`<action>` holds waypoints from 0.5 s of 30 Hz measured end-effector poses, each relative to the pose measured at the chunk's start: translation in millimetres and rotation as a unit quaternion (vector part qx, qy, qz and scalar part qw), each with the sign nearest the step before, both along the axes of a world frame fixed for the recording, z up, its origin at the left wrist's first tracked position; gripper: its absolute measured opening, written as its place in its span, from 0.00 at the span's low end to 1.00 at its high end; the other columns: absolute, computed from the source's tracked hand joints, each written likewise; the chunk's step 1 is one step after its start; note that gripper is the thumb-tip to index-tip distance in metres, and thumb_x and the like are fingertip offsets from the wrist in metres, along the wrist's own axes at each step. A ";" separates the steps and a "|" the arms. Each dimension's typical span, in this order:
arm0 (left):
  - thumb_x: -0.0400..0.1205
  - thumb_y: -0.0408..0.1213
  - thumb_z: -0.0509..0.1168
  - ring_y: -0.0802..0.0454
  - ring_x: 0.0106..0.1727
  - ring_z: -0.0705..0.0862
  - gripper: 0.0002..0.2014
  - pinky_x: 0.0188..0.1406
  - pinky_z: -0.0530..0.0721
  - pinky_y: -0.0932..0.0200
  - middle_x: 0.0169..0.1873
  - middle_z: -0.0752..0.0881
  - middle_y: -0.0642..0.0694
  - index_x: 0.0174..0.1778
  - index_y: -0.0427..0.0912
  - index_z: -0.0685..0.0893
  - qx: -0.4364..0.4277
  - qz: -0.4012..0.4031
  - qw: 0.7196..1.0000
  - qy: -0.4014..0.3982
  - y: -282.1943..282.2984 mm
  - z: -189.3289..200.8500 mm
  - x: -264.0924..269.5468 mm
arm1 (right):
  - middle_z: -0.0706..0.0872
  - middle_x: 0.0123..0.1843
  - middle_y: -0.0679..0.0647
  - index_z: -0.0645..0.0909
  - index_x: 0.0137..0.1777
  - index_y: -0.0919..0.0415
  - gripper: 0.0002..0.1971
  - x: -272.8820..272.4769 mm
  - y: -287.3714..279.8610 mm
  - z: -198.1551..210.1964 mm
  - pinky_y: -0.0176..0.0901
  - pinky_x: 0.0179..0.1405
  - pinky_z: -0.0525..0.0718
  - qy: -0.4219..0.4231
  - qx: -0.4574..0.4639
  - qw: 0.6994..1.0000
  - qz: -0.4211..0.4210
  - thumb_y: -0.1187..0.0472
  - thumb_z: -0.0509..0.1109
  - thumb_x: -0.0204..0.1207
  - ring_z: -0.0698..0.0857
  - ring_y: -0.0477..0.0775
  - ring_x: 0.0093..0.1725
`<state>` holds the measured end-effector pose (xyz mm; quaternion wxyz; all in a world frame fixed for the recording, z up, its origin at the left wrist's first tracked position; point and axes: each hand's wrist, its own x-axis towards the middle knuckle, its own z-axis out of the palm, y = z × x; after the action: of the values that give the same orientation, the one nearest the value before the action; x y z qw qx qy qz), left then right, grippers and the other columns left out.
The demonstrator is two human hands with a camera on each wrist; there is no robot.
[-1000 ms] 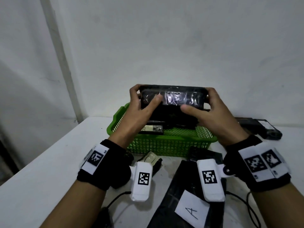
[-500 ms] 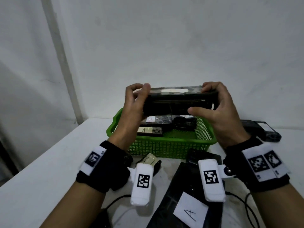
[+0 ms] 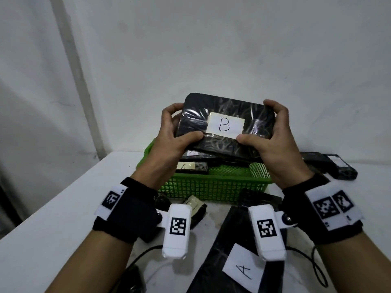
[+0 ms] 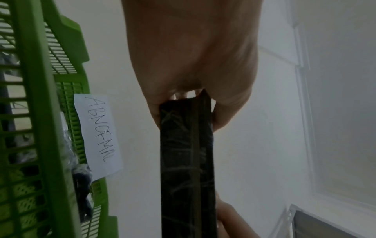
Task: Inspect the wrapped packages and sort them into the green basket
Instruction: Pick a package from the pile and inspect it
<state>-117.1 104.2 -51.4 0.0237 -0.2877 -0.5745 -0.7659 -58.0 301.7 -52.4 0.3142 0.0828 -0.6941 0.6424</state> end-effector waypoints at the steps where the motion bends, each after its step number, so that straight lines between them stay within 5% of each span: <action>1: 0.79 0.17 0.66 0.51 0.52 0.88 0.33 0.47 0.88 0.57 0.59 0.85 0.44 0.74 0.48 0.64 0.009 -0.006 1.000 0.005 1.1 -1.9 -1.0 | 0.79 0.66 0.48 0.63 0.77 0.46 0.42 1.3 0.3 1.7 0.50 0.54 0.92 0.006 0.016 1.000 -0.006 0.76 0.79 0.70 0.88 0.41 0.54; 4: 0.74 0.23 0.67 0.47 0.54 0.88 0.37 0.51 0.89 0.51 0.58 0.86 0.42 0.77 0.50 0.63 0.033 -0.028 0.999 -0.014 6.6 -5.5 0.1 | 0.78 0.67 0.47 0.62 0.75 0.47 0.43 6.4 4.0 7.9 0.55 0.59 0.90 0.042 0.060 0.997 -0.011 0.78 0.79 0.69 0.88 0.41 0.54; 7: 0.74 0.34 0.65 0.45 0.51 0.88 0.23 0.49 0.90 0.49 0.51 0.89 0.43 0.68 0.42 0.76 0.097 -0.071 0.990 -0.078 6.6 -3.1 3.2 | 0.78 0.67 0.47 0.60 0.75 0.48 0.44 9.4 9.9 10.9 0.53 0.63 0.89 0.058 0.095 0.994 0.016 0.78 0.79 0.68 0.87 0.42 0.58; 9: 0.76 0.40 0.62 0.47 0.49 0.88 0.18 0.49 0.89 0.48 0.46 0.90 0.46 0.63 0.42 0.79 0.120 -0.092 0.983 -0.103 1.5 0.5 3.4 | 0.75 0.70 0.47 0.59 0.76 0.48 0.43 8.3 10.4 9.0 0.48 0.66 0.86 0.052 0.113 0.992 -0.006 0.70 0.80 0.69 0.84 0.40 0.62; 11: 0.80 0.42 0.62 0.49 0.48 0.89 0.19 0.48 0.88 0.46 0.47 0.90 0.50 0.67 0.47 0.76 0.071 -0.064 0.993 -0.070 -1.4 5.4 6.7 | 0.69 0.76 0.51 0.60 0.80 0.53 0.42 7.2 7.0 7.4 0.36 0.75 0.74 0.043 0.200 0.971 -0.126 0.61 0.80 0.70 0.74 0.37 0.70; 12: 0.81 0.43 0.65 0.51 0.48 0.90 0.19 0.45 0.90 0.45 0.48 0.91 0.51 0.69 0.49 0.73 0.038 -0.041 0.997 -0.044 -0.8 7.7 9.3 | 0.67 0.78 0.52 0.61 0.82 0.53 0.42 7.5 4.3 6.7 0.38 0.77 0.68 0.043 0.253 0.950 -0.178 0.58 0.80 0.71 0.69 0.40 0.73; 15: 0.80 0.42 0.71 0.49 0.51 0.92 0.23 0.40 0.90 0.46 0.59 0.87 0.42 0.68 0.50 0.69 -0.015 0.019 1.000 0.010 6.2 10.6 18.0 | 0.66 0.83 0.48 0.57 0.86 0.44 0.45 11.6 -6.5 7.3 0.44 0.76 0.66 0.011 0.289 0.951 -0.113 0.44 0.77 0.73 0.66 0.45 0.79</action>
<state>-99.0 110.4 -40.7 0.0392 -0.2848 -0.5909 -0.7538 -46.4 295.2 -45.2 0.3547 0.0987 -0.8514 0.3735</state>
